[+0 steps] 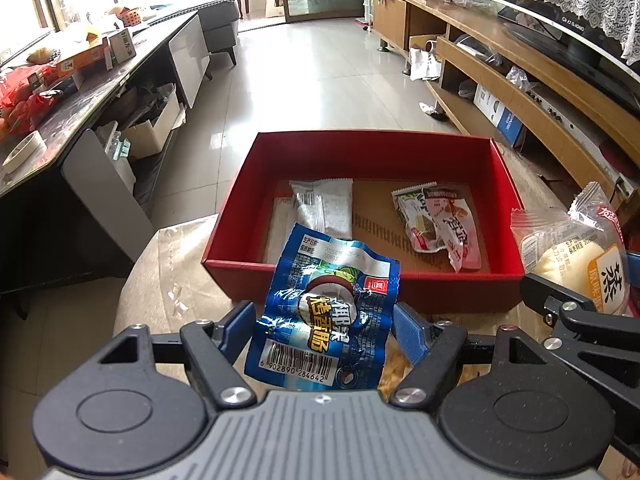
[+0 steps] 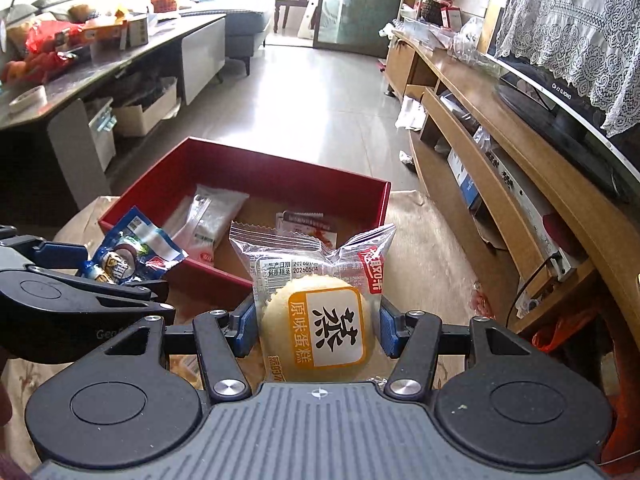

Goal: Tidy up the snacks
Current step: 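Lower the blue packet and bun packet into the red box with both grippers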

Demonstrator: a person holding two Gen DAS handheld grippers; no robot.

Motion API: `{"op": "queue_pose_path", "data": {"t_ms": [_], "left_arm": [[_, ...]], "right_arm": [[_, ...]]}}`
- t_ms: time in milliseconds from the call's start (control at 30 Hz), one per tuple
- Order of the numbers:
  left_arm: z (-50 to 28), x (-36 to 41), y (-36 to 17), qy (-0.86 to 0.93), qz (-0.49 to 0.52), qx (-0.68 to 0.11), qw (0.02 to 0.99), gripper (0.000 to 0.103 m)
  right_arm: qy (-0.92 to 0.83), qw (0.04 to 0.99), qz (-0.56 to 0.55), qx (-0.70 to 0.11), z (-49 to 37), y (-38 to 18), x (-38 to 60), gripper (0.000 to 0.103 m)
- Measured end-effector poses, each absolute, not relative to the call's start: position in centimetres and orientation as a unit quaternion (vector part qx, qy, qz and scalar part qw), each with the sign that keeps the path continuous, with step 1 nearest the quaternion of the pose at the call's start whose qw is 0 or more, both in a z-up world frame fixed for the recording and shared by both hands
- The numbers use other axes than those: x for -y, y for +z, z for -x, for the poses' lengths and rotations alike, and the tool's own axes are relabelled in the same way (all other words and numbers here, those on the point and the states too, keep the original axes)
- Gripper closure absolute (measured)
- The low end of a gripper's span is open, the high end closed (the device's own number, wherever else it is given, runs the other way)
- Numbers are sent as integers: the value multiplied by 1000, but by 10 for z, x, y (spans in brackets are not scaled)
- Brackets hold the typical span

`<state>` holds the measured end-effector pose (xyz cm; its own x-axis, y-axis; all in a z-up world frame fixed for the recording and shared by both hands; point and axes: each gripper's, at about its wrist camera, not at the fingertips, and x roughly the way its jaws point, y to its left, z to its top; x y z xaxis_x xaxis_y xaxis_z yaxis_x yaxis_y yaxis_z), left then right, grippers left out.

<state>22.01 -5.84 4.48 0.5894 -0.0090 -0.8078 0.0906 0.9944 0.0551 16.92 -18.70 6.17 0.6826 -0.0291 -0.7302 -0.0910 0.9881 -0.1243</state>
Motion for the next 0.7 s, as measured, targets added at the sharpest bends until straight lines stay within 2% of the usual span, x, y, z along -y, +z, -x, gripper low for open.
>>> {"op": "queue_pose_path", "data": {"t_ms": [700], "left_arm": [[-274, 65, 39, -10, -34, -446, 895, 33]], "right_arm": [[16, 918, 58, -391, -219, 58, 195, 39]]}}
